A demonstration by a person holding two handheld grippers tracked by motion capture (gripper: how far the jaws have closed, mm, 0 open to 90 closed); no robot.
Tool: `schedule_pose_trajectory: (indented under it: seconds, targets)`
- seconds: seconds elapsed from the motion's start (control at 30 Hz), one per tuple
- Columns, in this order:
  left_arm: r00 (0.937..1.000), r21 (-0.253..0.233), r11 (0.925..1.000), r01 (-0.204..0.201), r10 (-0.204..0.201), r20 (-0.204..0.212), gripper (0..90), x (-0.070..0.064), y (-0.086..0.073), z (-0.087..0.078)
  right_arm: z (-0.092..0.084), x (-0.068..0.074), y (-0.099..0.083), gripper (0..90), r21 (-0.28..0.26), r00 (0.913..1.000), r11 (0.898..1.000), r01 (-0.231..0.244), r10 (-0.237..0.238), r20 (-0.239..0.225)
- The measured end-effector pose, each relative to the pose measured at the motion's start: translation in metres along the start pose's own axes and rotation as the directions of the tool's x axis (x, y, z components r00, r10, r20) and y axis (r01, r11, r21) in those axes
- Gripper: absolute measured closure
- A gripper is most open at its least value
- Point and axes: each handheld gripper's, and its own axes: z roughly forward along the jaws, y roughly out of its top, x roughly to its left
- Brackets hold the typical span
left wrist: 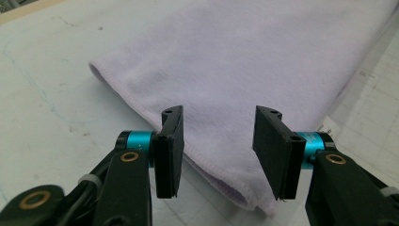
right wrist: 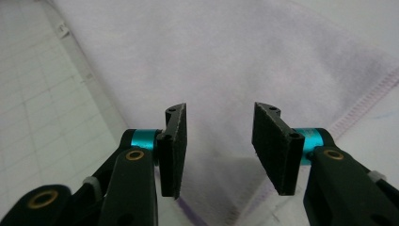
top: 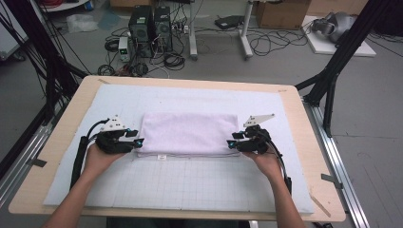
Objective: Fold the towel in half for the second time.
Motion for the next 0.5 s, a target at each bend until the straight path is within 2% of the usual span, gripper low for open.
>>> schedule_pose_trajectory:
  seconds: [0.13, 0.2, 0.27, 0.37, 0.47, 0.5]
  targets:
    - [0.9994, -0.025, 0.9994, 0.024, -0.023, 0.026, 50.2, -0.004, -0.004, -0.005, -0.004, 0.009, 0.004, 48.8, -0.017, 0.9998, 1.0, 0.02, -0.02, 0.009]
    - [0.999, -0.034, 0.9989, 0.031, -0.03, 0.034, 47.0, -0.007, -0.004, -0.009, -0.006, 0.01, 0.004, 42.7, -0.025, 0.9996, 1.0, 0.013, -0.012, 0.026]
    - [0.9986, -0.041, 0.9983, 0.041, -0.04, 0.036, 43.0, -0.009, -0.005, -0.012, -0.009, 0.012, 0.004, 39.3, -0.039, 0.9998, 0.999, -0.001, 0.002, 0.021]
    - [0.9987, -0.041, 0.9983, 0.042, -0.041, 0.031, 37.3, -0.013, -0.005, -0.017, -0.012, 0.016, 0.005, 28.9, -0.06, 0.9993, 0.998, -0.008, 0.01, 0.037]
    - [0.9992, -0.045, 0.9984, 0.036, -0.035, 0.018, 33.5, -0.017, -0.006, -0.022, -0.015, 0.023, 0.007, 23.4, -0.071, 0.9983, 0.998, 0.001, 0.003, 0.058]
    - [0.9994, -0.046, 0.9984, 0.032, -0.032, 0.015, 32.4, -0.018, -0.006, -0.024, -0.017, 0.025, 0.006, 22.1, -0.089, 0.9974, 0.996, 0.011, -0.005, 0.071]
